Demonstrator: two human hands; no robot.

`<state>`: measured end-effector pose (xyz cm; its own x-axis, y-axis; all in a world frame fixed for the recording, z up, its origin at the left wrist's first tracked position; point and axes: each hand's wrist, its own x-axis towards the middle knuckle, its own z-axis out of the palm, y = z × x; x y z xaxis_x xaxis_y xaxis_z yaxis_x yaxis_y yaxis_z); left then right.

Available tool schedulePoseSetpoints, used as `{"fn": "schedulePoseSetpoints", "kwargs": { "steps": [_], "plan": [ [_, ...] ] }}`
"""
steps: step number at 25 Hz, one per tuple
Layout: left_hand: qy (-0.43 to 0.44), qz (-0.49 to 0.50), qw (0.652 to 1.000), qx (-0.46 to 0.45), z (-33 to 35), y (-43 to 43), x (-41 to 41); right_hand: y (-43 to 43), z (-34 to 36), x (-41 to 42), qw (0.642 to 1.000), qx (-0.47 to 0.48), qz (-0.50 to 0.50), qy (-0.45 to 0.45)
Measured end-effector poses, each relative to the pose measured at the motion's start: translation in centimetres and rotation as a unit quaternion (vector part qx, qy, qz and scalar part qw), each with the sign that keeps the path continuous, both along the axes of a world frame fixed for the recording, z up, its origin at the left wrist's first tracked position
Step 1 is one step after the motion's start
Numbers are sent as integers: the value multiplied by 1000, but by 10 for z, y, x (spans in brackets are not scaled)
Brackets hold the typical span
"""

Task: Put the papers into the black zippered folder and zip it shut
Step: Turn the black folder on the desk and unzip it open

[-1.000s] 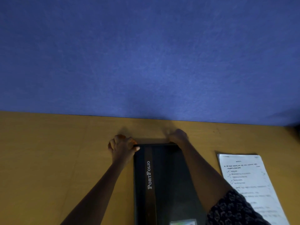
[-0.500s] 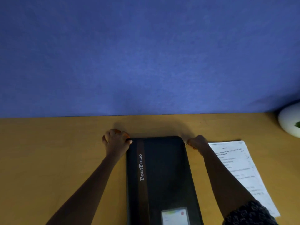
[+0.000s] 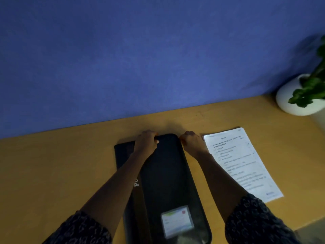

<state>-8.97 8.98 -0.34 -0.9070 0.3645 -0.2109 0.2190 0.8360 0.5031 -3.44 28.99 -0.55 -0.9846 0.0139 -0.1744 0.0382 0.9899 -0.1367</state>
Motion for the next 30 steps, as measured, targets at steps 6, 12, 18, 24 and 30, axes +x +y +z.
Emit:
{"fn": "schedulePoseSetpoints", "kwargs": {
  "steps": [6, 12, 18, 24, 30],
  "plan": [
    [-19, 47, 999, 5, -5, 5, -8, 1, -7, 36, 999, -26, 4, 31],
    [68, 2, 996, -56, -1, 7, 10, 0, -16, 90, 998, -58, -7, 39],
    [73, -50, 992, -91, -6, -10, 66, 3, -18, 134, 996, -77, 4, 47],
    [19, -57, 989, -133, -9, -31, 143, 4, -16, 189, 995, -83, 14, 48],
    [-9, -57, 988, -141, -7, -45, 216, 3, -12, 250, 994, -89, 11, 68]
  ]
}}
